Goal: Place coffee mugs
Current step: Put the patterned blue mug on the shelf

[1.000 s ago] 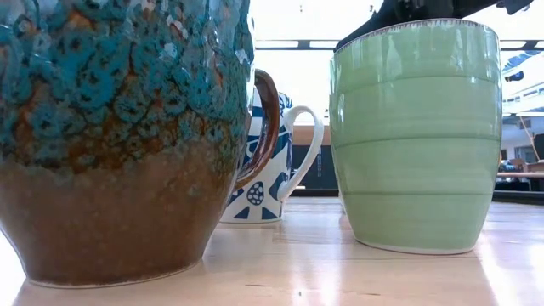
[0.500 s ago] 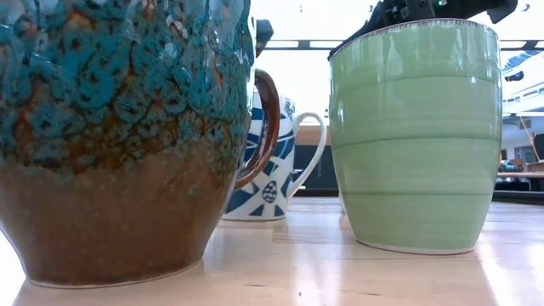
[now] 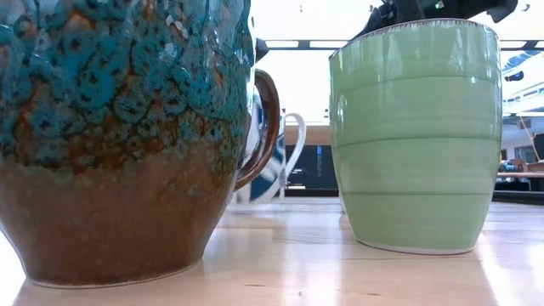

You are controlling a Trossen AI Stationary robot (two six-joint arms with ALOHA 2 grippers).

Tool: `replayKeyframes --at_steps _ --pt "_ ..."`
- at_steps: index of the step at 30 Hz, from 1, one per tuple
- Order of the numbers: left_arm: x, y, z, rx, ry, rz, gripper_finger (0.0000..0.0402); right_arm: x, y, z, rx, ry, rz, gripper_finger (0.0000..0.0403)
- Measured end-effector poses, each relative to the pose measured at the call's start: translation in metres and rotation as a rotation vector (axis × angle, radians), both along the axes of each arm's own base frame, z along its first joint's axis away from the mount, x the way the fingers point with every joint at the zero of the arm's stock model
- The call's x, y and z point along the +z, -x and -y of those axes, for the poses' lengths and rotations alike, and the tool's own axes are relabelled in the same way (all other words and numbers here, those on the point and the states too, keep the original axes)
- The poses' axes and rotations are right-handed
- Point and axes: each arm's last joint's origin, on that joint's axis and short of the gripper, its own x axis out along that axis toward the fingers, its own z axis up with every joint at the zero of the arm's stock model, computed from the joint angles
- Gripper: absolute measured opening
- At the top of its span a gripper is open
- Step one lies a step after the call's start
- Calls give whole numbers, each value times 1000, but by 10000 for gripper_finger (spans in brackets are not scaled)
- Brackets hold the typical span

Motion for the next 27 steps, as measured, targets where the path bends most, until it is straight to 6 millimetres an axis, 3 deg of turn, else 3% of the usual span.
replayKeyframes --at_steps 8,17,22,27 --pt "51 -11 -34 251 129 4 24 18 13 9 -197 123 58 164" --pt "112 -14 -84 426 159 91 23 19 17 12 -308 139 57 164" --pt "130 -16 -117 543 119 199 23 19 18 10 -326 141 63 164" --pt "135 -20 -150 654 67 318 23 16 18 9 -306 104 50 164"
